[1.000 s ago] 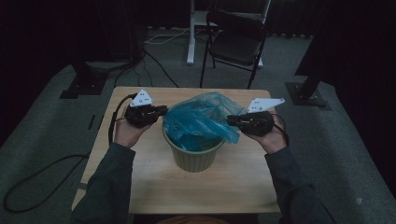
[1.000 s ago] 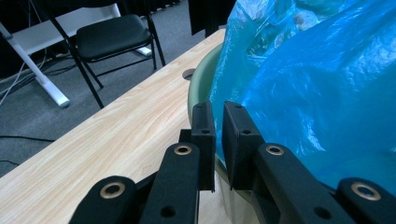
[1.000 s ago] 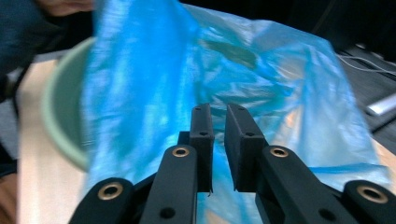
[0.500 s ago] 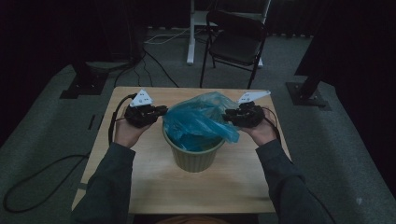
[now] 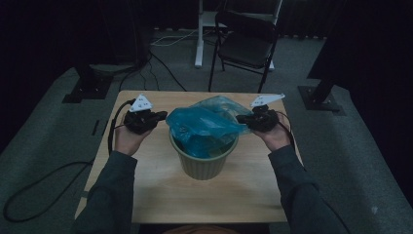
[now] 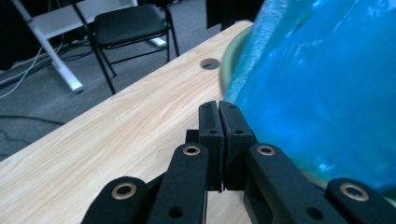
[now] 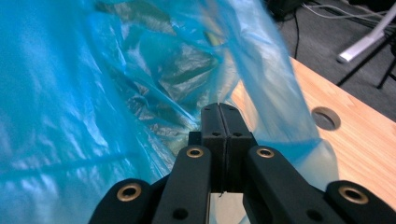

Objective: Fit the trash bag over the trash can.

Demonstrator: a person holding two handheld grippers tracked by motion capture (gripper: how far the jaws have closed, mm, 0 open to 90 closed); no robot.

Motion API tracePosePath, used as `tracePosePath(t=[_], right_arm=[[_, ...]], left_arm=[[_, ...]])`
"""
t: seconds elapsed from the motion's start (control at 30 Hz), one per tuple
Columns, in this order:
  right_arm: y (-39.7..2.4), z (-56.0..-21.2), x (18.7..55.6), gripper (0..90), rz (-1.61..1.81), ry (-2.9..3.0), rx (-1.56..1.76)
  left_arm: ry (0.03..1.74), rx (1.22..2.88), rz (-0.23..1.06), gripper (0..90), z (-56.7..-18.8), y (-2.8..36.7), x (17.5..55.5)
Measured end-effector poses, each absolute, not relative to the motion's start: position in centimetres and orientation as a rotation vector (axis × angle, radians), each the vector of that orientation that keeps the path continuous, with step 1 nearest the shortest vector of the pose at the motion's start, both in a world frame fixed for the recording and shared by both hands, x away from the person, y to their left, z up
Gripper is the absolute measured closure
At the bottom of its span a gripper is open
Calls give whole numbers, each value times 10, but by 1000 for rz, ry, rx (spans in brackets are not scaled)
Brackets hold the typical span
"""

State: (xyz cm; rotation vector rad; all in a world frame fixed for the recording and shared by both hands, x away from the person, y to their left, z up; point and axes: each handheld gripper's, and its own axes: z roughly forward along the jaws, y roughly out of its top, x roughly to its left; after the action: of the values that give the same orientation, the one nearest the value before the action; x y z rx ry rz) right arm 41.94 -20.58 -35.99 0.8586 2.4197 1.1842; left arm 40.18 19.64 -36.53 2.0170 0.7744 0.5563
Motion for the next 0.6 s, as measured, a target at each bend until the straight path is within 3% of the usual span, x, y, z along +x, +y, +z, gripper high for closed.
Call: tracePosePath(t=[0.23, 0.6], right_arm=[[-210, -362, 419, 898, 1190, 2415, 869], [-208, -355, 414, 879, 1212, 2407, 829]], left_arm=[[792, 1971, 549, 842, -365, 204, 401], [703, 1944, 579, 774, -335, 181, 400]])
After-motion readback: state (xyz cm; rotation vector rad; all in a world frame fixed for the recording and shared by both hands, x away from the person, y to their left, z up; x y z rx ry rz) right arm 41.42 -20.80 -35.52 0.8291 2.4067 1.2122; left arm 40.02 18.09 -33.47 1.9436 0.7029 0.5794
